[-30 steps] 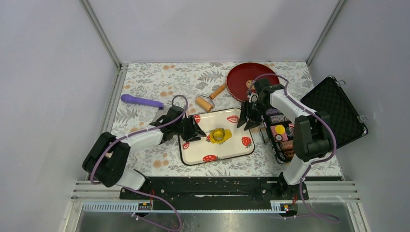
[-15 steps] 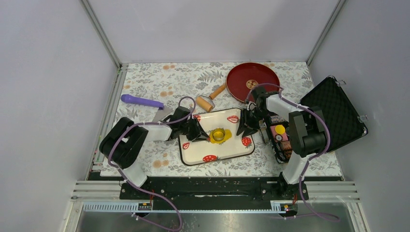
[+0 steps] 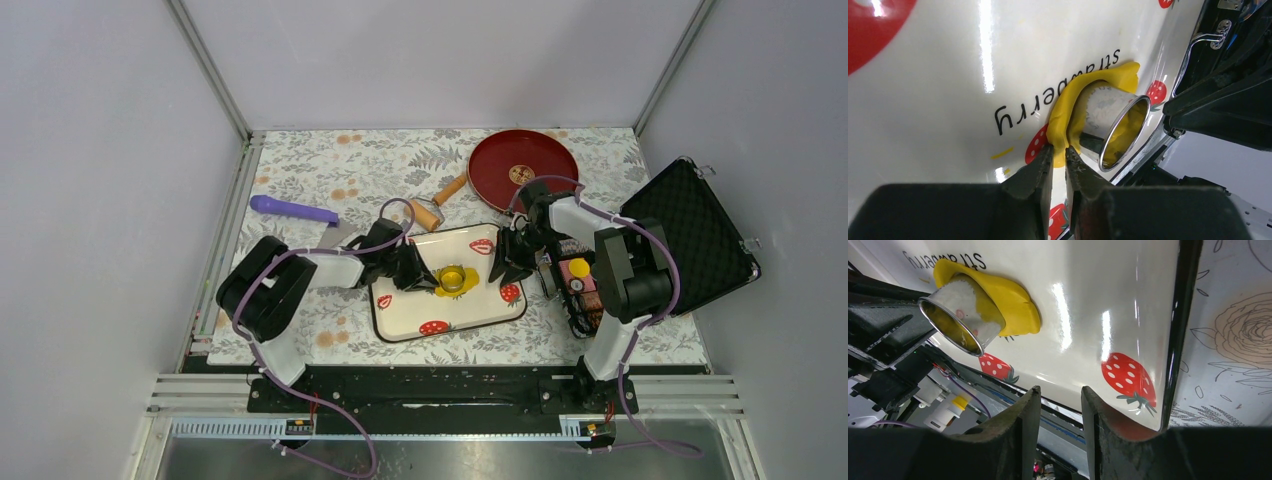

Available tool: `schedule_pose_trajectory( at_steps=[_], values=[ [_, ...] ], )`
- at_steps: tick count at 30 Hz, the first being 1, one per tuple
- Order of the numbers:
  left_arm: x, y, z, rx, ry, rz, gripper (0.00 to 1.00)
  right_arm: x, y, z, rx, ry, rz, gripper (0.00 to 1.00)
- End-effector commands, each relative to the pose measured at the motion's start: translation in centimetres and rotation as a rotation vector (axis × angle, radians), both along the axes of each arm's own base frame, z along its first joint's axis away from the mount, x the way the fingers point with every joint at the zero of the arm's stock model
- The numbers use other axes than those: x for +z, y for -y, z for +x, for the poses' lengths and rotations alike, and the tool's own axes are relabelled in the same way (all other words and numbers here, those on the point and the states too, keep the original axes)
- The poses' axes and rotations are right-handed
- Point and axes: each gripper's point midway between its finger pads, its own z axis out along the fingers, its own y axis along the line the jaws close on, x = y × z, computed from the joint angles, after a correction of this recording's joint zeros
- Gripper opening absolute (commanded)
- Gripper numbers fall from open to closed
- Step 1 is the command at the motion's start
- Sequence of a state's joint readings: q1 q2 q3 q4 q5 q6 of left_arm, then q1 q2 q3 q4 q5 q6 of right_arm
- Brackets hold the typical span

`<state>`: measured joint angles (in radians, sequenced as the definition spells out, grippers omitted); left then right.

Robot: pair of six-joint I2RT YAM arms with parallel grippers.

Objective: Roll out the dumpling wrappers from the dough

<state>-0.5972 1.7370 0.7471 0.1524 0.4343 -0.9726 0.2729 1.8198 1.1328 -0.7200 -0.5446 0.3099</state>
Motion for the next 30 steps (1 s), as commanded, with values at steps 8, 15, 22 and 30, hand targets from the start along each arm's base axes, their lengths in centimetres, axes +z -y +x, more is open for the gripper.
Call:
schedule_pose_trajectory(
  at_steps=[8, 15, 22, 30],
  values=[
    [0.0, 0.3, 0.1, -0.013, 0.019, 0.012, 0.00, -0.2, -0.4, -0.7, 0.014, -0.029, 0.028, 0.43],
    [2.8, 0.6, 0.5, -0.009, 0.073, -0.033, 0.00, -0.2, -0.4, -0.9, 0.018, -0.031, 0.031, 0.43],
    [3.0, -0.3, -0.3, -0.001, 0.079, -0.009, 0.00, -0.4, -0.4, -1.2, 0.021, -0.041, 0.034, 0.43],
    [0.5, -0.8, -0.5, -0.051, 0.087, 0.065, 0.30, -0.4, -0.4, -1.4, 0.021, -0.048, 0.039, 0.43]
  ],
)
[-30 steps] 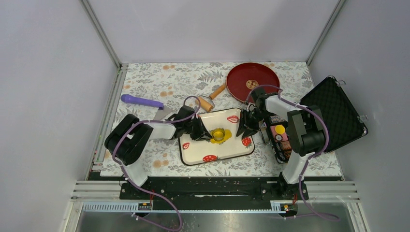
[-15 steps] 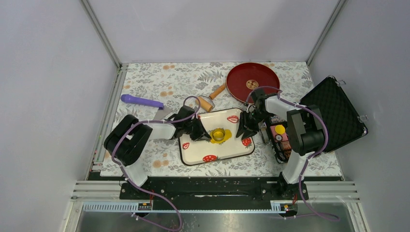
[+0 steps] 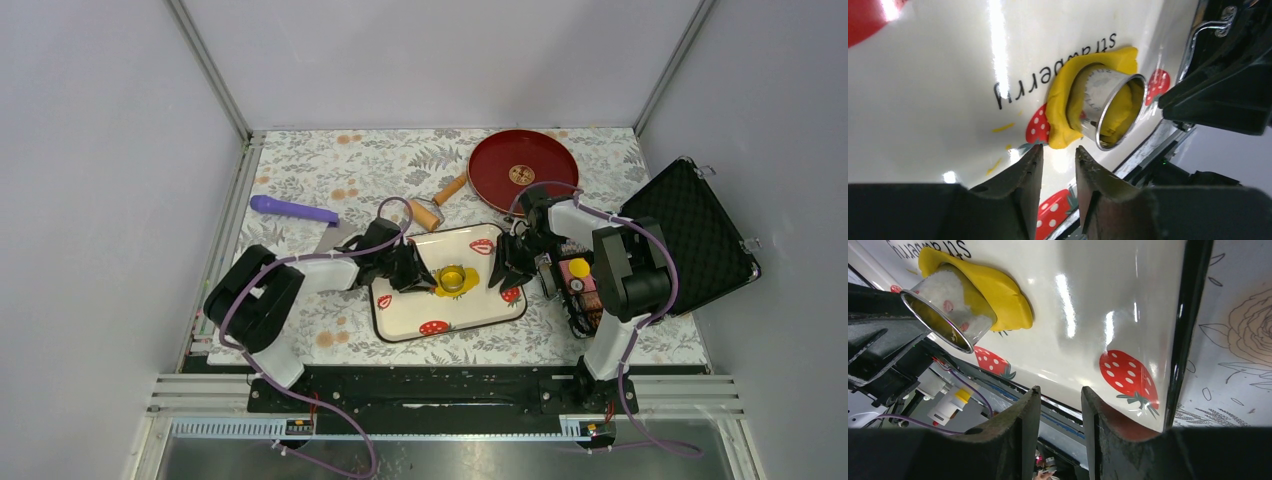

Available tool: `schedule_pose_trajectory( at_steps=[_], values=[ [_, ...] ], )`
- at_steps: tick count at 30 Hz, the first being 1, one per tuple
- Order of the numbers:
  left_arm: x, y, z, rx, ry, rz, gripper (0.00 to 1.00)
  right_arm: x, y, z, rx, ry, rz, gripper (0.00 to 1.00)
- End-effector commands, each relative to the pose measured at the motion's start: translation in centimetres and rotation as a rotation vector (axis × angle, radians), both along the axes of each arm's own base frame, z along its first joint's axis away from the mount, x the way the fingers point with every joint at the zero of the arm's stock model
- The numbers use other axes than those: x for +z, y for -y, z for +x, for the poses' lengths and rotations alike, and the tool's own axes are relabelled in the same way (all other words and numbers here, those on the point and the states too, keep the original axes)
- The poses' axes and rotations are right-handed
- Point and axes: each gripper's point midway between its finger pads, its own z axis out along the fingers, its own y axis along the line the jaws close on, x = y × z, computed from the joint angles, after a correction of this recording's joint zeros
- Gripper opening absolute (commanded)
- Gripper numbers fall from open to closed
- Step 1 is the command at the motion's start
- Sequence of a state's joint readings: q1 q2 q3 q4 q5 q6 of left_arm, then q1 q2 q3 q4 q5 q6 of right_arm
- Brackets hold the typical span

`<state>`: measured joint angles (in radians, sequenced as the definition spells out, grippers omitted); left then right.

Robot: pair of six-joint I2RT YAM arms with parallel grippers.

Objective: Roll out the dumpling wrappers from the dough

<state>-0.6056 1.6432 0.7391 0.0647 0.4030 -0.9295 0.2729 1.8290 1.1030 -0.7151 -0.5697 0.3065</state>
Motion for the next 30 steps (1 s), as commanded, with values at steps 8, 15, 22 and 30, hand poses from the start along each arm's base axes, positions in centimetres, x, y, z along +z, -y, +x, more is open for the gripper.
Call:
schedule_pose_trajectory(
  at_steps=[8, 15, 22, 30],
  values=[
    [-3.3, 0.7, -0.1, -0.080, 0.027, 0.058, 0.21, 0.1, -0.4, -0.5, 0.019, -0.014, 0.031, 0.44],
    [-4.0, 0.7, -0.7, -0.088, 0.014, 0.074, 0.06, 0.1, -0.5, -0.5, 0.020, -0.016, 0.034, 0.44],
    [-1.8, 1.3, -0.8, -0.093, 0.051, 0.009, 0.00, -0.1, -0.5, -0.6, 0.020, -0.021, 0.035, 0.44],
    [0.1, 1.6, -1.7, -0.123, 0.082, -0.042, 0.00, -0.2, -0.5, -0.7, 0.021, -0.021, 0.036, 0.44]
  ],
)
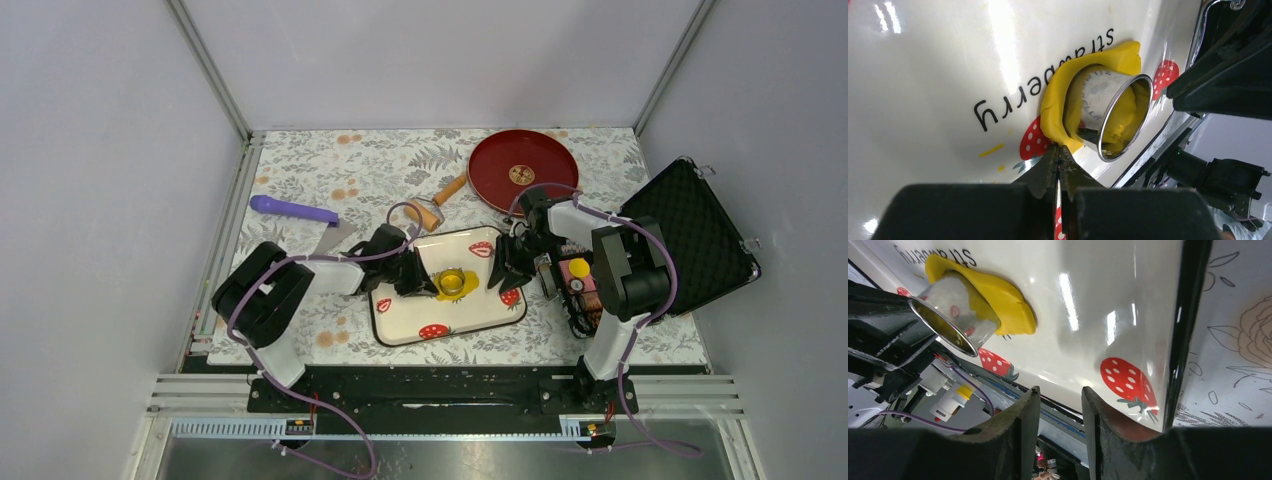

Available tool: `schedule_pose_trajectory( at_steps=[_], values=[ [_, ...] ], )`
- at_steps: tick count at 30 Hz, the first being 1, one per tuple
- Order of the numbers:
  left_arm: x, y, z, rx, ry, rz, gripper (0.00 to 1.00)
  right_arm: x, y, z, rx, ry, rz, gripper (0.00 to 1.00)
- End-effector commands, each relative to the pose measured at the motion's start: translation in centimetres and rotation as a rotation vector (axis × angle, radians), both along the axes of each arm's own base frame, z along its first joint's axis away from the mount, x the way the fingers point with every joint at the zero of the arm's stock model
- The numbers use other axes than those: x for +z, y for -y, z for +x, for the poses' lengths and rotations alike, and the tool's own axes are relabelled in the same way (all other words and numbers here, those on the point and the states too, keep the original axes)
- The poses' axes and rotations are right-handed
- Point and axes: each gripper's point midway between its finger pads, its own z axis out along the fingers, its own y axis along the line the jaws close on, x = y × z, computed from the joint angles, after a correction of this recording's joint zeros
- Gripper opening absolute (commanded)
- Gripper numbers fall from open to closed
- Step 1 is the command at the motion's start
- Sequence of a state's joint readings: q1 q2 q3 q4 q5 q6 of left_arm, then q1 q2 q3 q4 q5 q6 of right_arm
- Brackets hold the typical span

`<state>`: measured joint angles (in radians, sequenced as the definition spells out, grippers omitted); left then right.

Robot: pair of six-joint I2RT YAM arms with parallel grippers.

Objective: Roll out the dumpling wrappers from the dough

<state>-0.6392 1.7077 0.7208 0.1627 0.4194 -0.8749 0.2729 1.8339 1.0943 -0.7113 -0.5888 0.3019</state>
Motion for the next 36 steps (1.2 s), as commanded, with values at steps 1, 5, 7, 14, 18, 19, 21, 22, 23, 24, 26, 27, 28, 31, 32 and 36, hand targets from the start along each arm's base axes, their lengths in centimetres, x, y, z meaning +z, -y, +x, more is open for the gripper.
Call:
schedule_pose_trajectory(
  at_steps=[1, 5, 7, 14, 18, 19, 21, 22, 23, 24, 26, 27, 28, 31, 32, 36],
  values=[
    [1.6, 0.3, -1.2, -0.044, 0.036, -0.040, 0.00, -0.1, -0.3, -0.3, 0.016, -0.008, 0.020, 0.44],
    [1.9, -0.1, -1.8, -0.038, 0.043, -0.045, 0.00, -0.3, -0.4, -0.2, 0.013, -0.011, 0.020, 0.44],
    [1.9, -0.5, -2.1, -0.031, 0.044, -0.040, 0.00, -0.5, -0.4, -0.2, 0.010, -0.014, 0.020, 0.44],
    [2.9, -0.6, -1.9, -0.016, 0.064, -0.049, 0.00, -0.8, -0.5, -0.1, 0.009, -0.018, 0.021, 0.43],
    [3.2, -0.7, -1.8, -0.010, 0.067, -0.045, 0.00, -1.1, -0.6, 0.2, 0.001, -0.012, 0.018, 0.43],
    [3.1, -0.8, -1.7, -0.002, 0.063, -0.037, 0.00, -1.2, -0.6, 0.4, 0.000, -0.013, 0.017, 0.43],
    [3.0, -1.2, -1.8, 0.015, 0.064, -0.029, 0.08, -1.5, -0.8, 0.7, 0.002, -0.018, 0.015, 0.43],
    [3.1, -1.4, -1.7, 0.031, 0.067, -0.027, 0.14, -1.7, -1.0, 0.8, 0.002, -0.022, 0.014, 0.43],
    [2.9, -1.9, -1.8, 0.046, 0.065, -0.022, 0.20, -1.8, -1.3, 1.0, 0.005, -0.022, 0.016, 0.43],
    [3.0, -2.3, -1.8, 0.062, 0.067, -0.019, 0.25, -2.0, -1.5, 1.1, 0.008, -0.026, 0.017, 0.43],
    [3.3, -3.3, -1.7, 0.096, 0.075, -0.010, 0.36, -2.4, -2.1, 1.3, 0.016, -0.035, 0.020, 0.43],
    [3.4, -3.8, -1.7, 0.112, 0.076, -0.002, 0.41, -2.5, -2.3, 1.4, 0.020, -0.040, 0.024, 0.43],
    [3.7, -4.5, -1.7, 0.130, 0.077, 0.005, 0.43, -2.6, -2.6, 1.6, 0.022, -0.040, 0.029, 0.42],
    [4.5, -6.9, -1.6, 0.169, 0.084, 0.073, 0.48, -2.9, -3.3, 1.8, 0.029, -0.047, 0.030, 0.42],
    [4.8, -7.9, -1.6, 0.186, 0.087, 0.107, 0.50, -3.1, -3.5, 1.9, 0.031, -0.049, 0.027, 0.42],
    [5.4, -12.2, -1.8, 0.279, 0.078, 0.200, 0.53, -3.6, -4.1, 2.2, 0.040, -0.054, 0.014, 0.39]
  ],
)
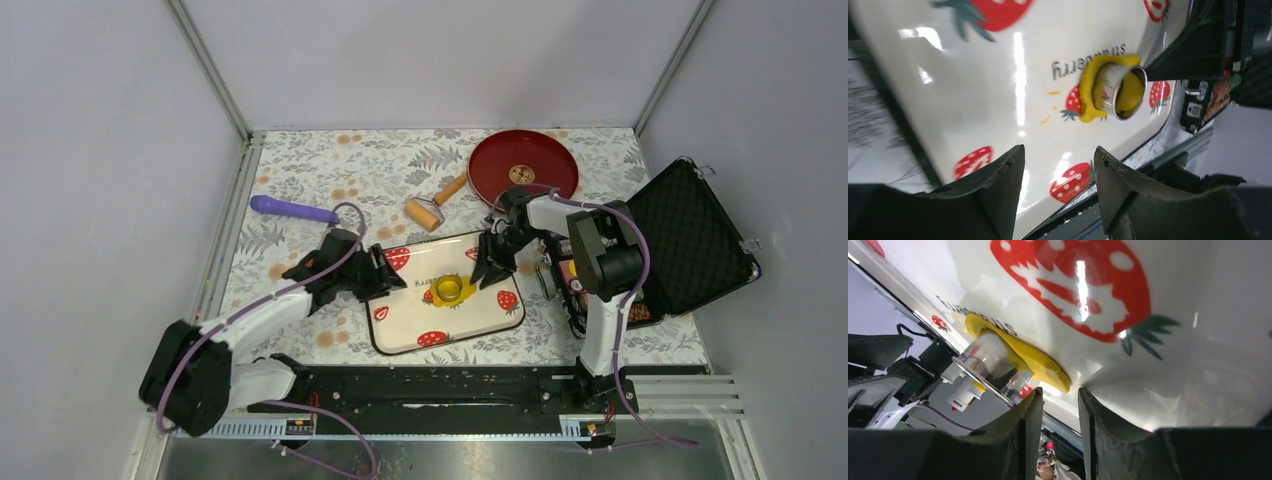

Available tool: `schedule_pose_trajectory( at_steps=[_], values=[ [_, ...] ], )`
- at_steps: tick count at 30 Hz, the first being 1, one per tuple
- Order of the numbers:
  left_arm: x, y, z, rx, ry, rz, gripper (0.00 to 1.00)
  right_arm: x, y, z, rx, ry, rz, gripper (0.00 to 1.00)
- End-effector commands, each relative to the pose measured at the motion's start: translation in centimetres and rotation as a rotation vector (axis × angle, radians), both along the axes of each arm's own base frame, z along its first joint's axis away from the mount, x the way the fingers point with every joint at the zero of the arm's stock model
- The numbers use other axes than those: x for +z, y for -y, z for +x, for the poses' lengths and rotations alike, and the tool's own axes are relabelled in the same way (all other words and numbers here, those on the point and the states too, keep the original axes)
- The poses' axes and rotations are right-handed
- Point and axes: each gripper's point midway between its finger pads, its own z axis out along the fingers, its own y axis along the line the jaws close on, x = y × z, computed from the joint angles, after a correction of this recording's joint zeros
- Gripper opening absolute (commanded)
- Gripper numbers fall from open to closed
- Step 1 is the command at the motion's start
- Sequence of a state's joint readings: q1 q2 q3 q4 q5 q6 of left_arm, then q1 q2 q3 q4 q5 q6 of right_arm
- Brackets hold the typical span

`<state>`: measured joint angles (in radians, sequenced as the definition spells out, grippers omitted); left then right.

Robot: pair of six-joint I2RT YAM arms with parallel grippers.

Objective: Roll out the dumpling wrappers from the dough

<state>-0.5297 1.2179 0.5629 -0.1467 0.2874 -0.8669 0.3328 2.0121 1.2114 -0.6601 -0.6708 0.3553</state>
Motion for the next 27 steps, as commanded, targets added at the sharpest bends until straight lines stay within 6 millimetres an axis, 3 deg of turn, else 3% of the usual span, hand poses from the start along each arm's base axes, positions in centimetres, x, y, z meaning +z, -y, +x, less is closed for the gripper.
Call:
schedule_pose_trajectory(
  at_steps=[1, 6, 10, 16, 21, 25, 27],
  values=[
    [0.3, -5.2, -0.1, 0.116, -0.017, 0.144, 0.53, -2.0, -0.5, 0.4, 0.028, 0.009, -0.056, 0.38],
    [-1.6, -8.7, -1.3, 0.185, -0.090, 0.263, 0.54, -2.3, -0.7, 0.3, 0.039, 0.007, -0.066, 0.28],
    [-3.8, -8.5, -2.4, 0.178, -0.158, 0.247, 0.54, -2.1, -1.1, 0.2, 0.047, 0.011, -0.063, 0.23],
    [-5.6, -7.7, -2.7, 0.176, -0.204, 0.205, 0.52, -1.4, -1.8, 0.0, 0.068, 0.020, -0.049, 0.14],
    [-6.0, -6.6, -2.2, 0.150, -0.183, 0.149, 0.39, -0.4, -2.2, 0.0, 0.075, 0.036, -0.028, 0.07],
    [-6.7, -6.3, -1.7, 0.139, -0.186, 0.146, 0.18, 1.2, -2.1, -0.3, 0.073, 0.066, -0.016, 0.06],
    [-7.0, -6.2, -1.2, 0.137, -0.181, 0.151, 0.14, 1.9, -2.1, -0.5, 0.071, 0.081, -0.009, 0.06]
  ],
)
